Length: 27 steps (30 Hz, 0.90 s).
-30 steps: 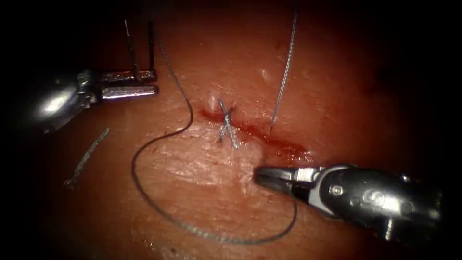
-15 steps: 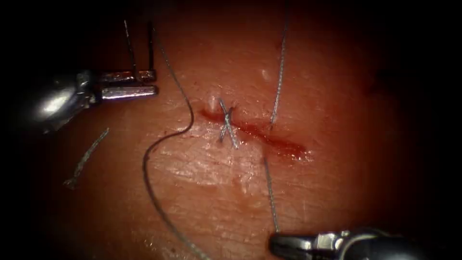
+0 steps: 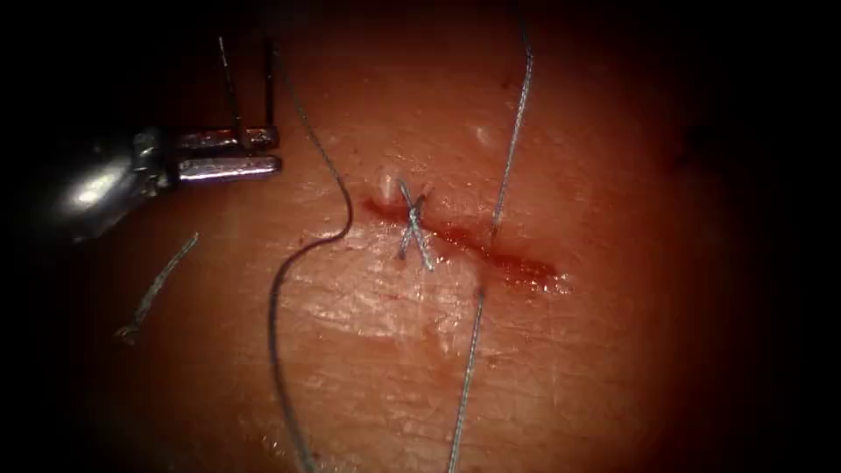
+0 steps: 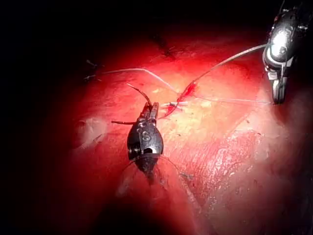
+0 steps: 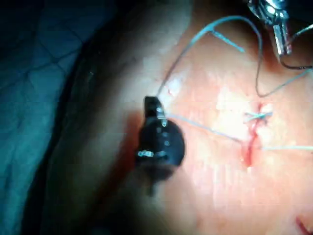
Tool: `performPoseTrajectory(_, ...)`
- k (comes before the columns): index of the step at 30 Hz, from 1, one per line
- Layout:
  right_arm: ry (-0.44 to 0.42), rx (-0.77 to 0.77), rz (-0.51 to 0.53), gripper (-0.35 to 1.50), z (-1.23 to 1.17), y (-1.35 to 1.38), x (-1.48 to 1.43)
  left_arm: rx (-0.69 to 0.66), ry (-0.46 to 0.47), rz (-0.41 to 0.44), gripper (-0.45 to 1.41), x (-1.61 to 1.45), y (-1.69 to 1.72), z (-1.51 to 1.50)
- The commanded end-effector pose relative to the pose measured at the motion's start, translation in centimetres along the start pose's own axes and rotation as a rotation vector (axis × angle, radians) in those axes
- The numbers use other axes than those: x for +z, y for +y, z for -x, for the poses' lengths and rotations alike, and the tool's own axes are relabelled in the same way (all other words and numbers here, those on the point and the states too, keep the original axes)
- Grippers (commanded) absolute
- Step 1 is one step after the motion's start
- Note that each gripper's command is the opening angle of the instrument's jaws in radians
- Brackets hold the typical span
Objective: Wound Closure
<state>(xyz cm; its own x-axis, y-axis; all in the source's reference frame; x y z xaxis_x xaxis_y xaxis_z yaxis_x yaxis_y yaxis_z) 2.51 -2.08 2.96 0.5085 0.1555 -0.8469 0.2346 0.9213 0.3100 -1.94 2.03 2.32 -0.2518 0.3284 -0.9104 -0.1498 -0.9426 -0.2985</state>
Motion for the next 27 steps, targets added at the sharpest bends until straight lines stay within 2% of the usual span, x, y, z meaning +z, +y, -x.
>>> performPoseTrajectory(1, 0.016, -0.014, 0.014, -0.18, 0.02, 0.02, 0.08, 0.002, 0.000, 0.001, -0.45, 0.06, -0.03, 0.03)
performPoseTrajectory(3, 0.021, -0.026, 0.100, 0.72, 0.05, 0.07, -0.01, 0.002, 0.000, 0.001, -0.45, 0.06, -0.03, 0.03)
performPoseTrajectory(5, 0.008, -0.017, 0.174, 1.06, 0.10, 0.13, -0.14, 0.002, 0.000, 0.001, -0.45, 0.06, -0.04, 0.03)
performPoseTrajectory(9, 0.004, 0.016, 0.228, 1.16, 0.23, 0.27, -0.50, 0.002, 0.001, 0.005, -0.45, 0.02, -0.06, 0.04)
performPoseTrajectory(13, -0.005, 0.047, 0.267, 1.16, 0.29, 0.41, -0.81, -0.004, -0.006, -0.018, -0.45, -0.19, -0.17, 0.02)
performPoseTrajectory(16, 0.000, 0.048, 0.308, 1.13, 0.29, 0.51, -0.91, 0.003, -0.013, -0.029, -0.45, -0.32, -0.23, 0.03)
performPoseTrajectory(19, 0.021, 0.040, 0.360, 1.11, 0.29, 0.63, -0.89, -0.001, -0.019, -0.052, -0.45, -0.32, -0.21, 0.05)
performPoseTrajectory(22, 0.018, 0.034, 0.397, 1.08, 0.34, 0.76, -0.79, -0.001, -0.016, -0.041, -0.45, -0.24, -0.18, 0.06)
performPoseTrajectory(27, -0.002, 0.009, 0.437, 1.08, 0.52, 0.98, -0.55, 0.001, -0.013, -0.030, -0.45, -0.17, -0.13, 0.07)
